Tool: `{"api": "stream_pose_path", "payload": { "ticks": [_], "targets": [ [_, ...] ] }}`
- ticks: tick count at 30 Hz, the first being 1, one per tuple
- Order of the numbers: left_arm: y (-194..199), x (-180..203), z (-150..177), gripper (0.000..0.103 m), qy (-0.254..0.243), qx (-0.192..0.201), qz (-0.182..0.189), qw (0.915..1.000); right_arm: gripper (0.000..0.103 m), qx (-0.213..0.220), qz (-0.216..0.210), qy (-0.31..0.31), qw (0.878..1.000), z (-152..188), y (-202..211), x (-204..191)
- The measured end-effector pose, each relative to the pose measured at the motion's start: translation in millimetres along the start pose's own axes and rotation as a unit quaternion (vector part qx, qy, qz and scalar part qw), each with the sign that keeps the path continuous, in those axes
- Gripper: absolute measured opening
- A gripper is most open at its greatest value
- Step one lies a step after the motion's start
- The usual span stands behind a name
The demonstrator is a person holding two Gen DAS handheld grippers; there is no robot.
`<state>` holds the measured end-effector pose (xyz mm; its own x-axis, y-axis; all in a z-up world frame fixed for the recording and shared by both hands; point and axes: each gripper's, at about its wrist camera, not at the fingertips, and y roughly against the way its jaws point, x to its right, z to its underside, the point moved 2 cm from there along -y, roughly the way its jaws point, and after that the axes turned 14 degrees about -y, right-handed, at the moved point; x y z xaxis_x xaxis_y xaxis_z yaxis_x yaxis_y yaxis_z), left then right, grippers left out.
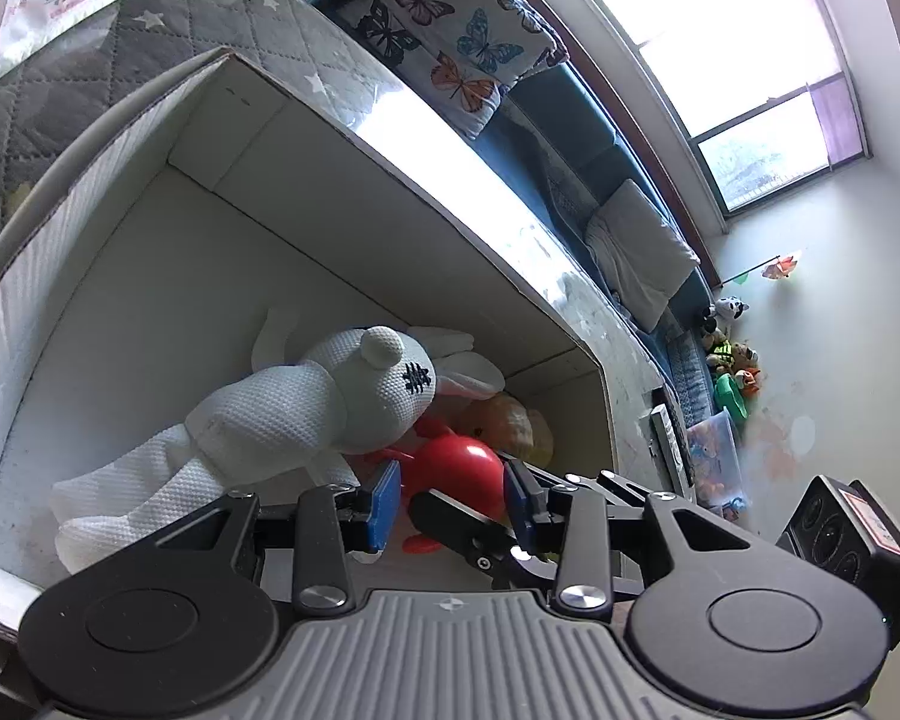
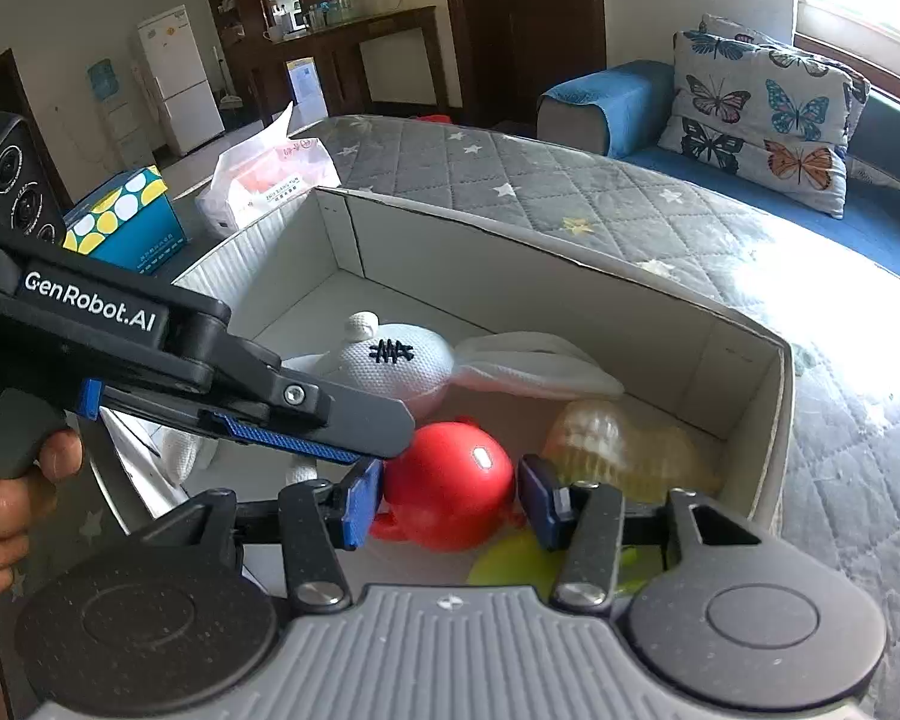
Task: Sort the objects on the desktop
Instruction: 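Open the left gripper to release the red toy in the box, then move the left gripper to the black-haired doll and grasp its head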
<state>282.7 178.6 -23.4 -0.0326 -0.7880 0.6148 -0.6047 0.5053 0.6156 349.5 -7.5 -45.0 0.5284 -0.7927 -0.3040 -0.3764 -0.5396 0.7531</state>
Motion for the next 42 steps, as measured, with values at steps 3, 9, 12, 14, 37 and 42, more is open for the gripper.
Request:
{"api": "stream_pose_path", "payload": {
  "ticks": [3,9,12,14,37,42],
  "targets": [
    [2,2,1,0.040,-0.001,0.003,-0.002,1.0000,0.058,0.003,-0.001,0.003,1.000,0,3,-1],
    [11,11,5,0.040,-0.011,0.010,-0.005,0.9999,0.060,0.021,-0.001,0.006,1.000,3,22,-4],
    [18,20,8,0.040,-0.024,0.017,-0.003,0.9996,0.060,0.035,-0.004,0.005,0.999,7,39,-5],
    [24,29,12,0.040,-0.037,0.020,-0.006,0.9991,0.060,0.047,-0.002,0.006,0.999,12,53,-5],
    [18,150,106,0.040,-0.239,-0.005,-0.036,0.9704,0.085,0.130,0.096,-0.038,0.986,139,162,50],
    [-10,167,118,0.040,-0.262,-0.027,-0.041,0.9637,0.085,0.133,0.106,-0.084,0.982,155,164,76]
  ]
}}
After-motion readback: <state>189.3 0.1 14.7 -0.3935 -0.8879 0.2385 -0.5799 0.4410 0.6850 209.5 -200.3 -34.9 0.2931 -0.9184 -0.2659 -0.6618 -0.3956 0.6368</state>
